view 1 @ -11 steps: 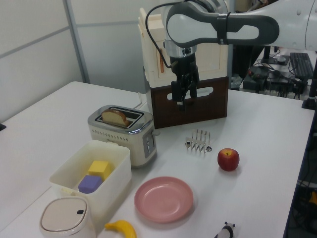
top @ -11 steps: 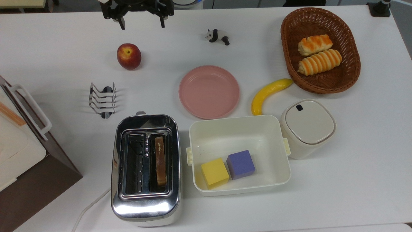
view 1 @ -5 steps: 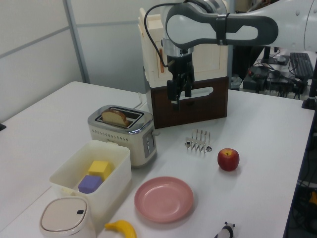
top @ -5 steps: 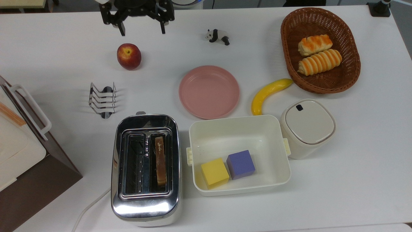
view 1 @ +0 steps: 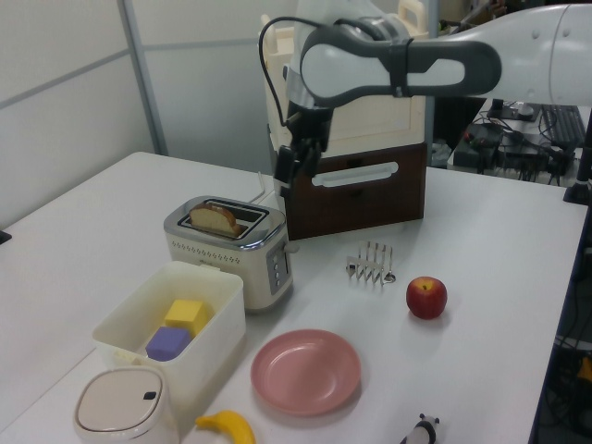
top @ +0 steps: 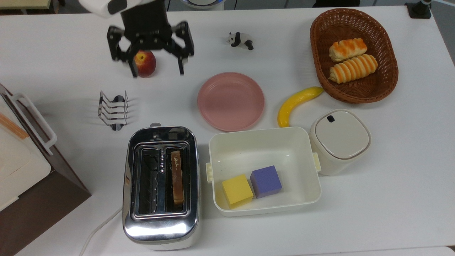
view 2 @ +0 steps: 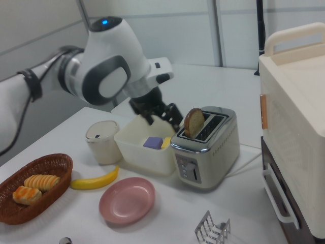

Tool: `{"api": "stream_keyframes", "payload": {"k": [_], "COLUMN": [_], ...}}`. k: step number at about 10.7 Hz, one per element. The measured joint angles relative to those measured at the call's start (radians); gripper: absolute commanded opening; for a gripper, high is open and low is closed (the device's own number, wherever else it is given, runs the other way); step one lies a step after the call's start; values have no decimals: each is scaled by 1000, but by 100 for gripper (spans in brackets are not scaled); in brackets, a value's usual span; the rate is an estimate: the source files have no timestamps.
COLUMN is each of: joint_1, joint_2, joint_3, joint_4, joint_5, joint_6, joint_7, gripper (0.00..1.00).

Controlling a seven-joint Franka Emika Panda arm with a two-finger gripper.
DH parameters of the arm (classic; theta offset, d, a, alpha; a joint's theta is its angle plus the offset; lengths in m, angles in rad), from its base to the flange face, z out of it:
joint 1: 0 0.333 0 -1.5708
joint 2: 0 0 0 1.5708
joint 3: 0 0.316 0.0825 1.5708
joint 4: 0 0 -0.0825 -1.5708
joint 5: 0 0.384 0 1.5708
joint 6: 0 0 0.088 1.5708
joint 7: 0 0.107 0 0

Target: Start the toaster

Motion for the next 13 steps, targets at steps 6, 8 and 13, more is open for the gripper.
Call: {"api": "stream_keyframes", "payload": {"k": [6,8,13], "joint_1": [9,15,15], "joint_2": [179,199,174], "joint_3": [0,0,0], "joint_4": [-5,-3,18], "joint_5": [-2,-35,-67], "joint_6": [438,461,61], "joint_7": [77,86,-53], "gripper": [64,6,0]}}
